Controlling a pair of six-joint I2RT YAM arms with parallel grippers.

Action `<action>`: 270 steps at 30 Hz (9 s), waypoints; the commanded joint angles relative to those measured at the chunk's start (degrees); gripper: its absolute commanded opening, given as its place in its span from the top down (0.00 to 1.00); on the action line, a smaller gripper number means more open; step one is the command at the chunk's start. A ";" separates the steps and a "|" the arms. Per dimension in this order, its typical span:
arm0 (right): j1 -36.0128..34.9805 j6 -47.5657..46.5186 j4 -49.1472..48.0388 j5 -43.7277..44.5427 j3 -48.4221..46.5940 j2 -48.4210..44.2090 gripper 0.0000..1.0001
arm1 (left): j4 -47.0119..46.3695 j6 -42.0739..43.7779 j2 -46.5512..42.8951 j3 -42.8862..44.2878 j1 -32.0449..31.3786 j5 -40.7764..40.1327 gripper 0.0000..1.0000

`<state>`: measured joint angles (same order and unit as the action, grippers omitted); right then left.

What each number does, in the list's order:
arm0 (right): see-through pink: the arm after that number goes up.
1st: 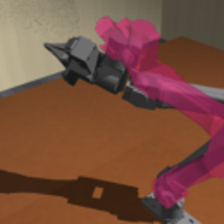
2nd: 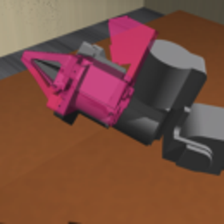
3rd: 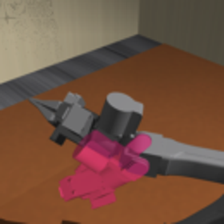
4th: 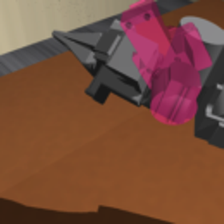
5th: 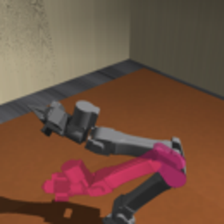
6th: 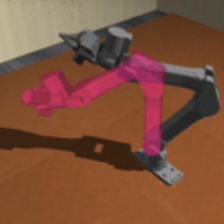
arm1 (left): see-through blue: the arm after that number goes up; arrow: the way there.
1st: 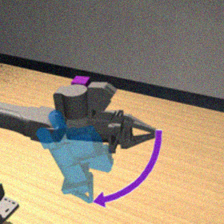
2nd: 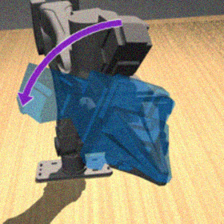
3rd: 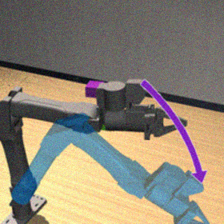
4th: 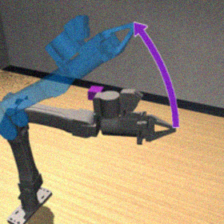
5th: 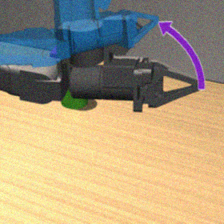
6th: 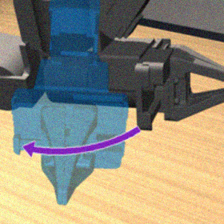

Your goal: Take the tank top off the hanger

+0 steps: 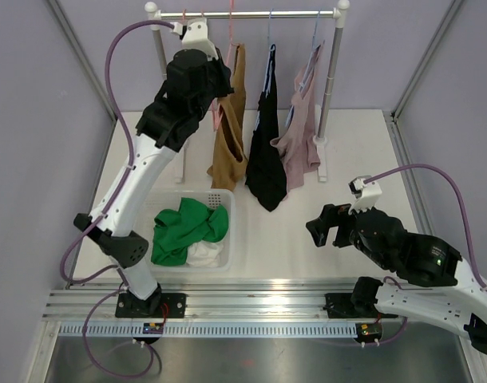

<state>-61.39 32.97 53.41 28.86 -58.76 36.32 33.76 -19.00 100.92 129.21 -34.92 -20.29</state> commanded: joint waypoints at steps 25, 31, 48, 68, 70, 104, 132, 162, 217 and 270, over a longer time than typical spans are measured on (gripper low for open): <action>0.21 -3.08 -5.42 -1.18 -4.43 0.51 0.05 | -33.41 -20.45 -45.28 -67.14 -23.43 -12.21 1.00; 0.21 -2.74 -5.33 6.28 -5.57 5.85 0.05 | -36.48 -24.85 -51.26 -77.33 -34.24 -14.95 1.00; 9.09 -6.69 -17.73 0.23 -4.17 20.37 0.39 | -39.91 -26.17 -51.97 -83.33 -52.89 -22.15 1.00; 11.20 -8.71 -22.48 2.85 2.34 15.63 1.00 | -46.42 -28.10 -57.59 -87.37 -52.97 -18.03 1.00; 12.07 -9.15 -21.60 4.35 1.90 15.98 1.00 | -45.54 -27.93 -57.59 -87.11 -52.97 -18.03 1.00; 36.25 -10.99 -13.16 -27.52 -5.12 3.68 1.00 | -103.88 24.61 -35.11 -78.35 -57.90 -16.27 1.00; 36.25 -11.89 -10.16 -53.11 -3.03 5.07 1.00 | -76.15 21.20 -33.68 -73.65 -47.34 -26.06 1.00; 32.47 -8.89 -15.00 -37.21 7.61 13.70 0.01 | -27.19 -12.46 -51.87 -72.52 -37.15 -23.57 1.00; 32.38 -9.24 -24.58 -45.55 7.78 15.36 0.00 | -25.67 -15.53 -3.71 -19.68 9.60 11.68 0.96; 8.30 -6.16 -1.04 -12.15 -19.33 35.14 1.00 | 2.54 3.45 -80.79 -76.38 9.52 -17.58 0.01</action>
<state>-52.51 29.91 48.29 17.15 -70.61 72.88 39.27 -17.10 22.00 54.43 -25.54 -30.81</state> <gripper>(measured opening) 0.077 0.987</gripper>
